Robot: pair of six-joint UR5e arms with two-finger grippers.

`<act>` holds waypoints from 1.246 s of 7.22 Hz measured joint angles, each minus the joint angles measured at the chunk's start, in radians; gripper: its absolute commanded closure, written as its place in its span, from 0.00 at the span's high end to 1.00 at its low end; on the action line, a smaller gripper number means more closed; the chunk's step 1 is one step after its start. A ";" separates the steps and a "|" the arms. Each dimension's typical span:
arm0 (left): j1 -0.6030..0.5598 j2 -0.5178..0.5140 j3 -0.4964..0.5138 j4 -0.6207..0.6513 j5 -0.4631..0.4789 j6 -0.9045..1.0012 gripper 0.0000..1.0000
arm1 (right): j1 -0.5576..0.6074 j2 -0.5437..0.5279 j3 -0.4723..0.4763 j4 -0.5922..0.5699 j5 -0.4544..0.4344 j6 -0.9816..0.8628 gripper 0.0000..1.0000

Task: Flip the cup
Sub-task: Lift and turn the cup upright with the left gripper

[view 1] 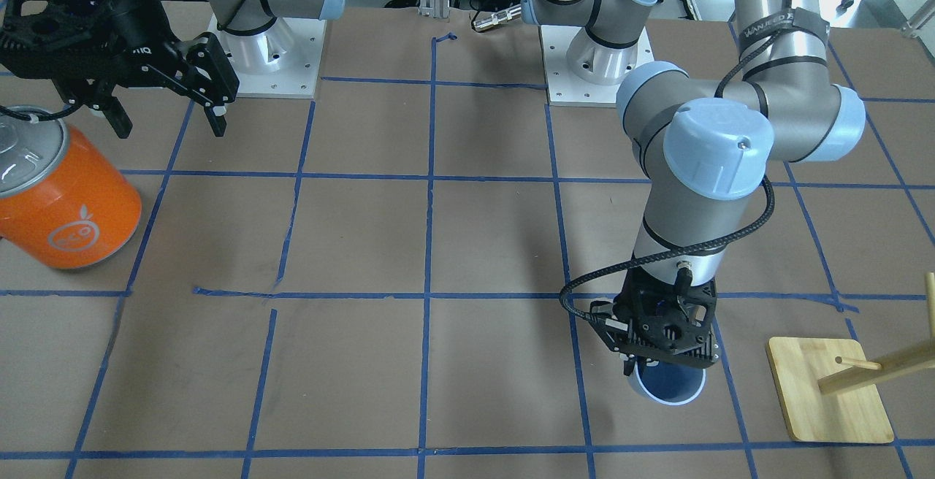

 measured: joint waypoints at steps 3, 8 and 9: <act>0.053 -0.062 -0.074 0.158 -0.002 0.055 0.00 | 0.000 -0.006 0.001 0.009 0.004 -0.064 1.00; 0.099 -0.074 -0.162 0.202 -0.006 0.039 0.00 | 0.001 -0.007 0.001 0.010 0.003 -0.086 1.00; 0.099 -0.074 -0.168 0.202 -0.005 0.036 0.00 | 0.001 -0.008 0.001 0.010 0.003 -0.080 1.00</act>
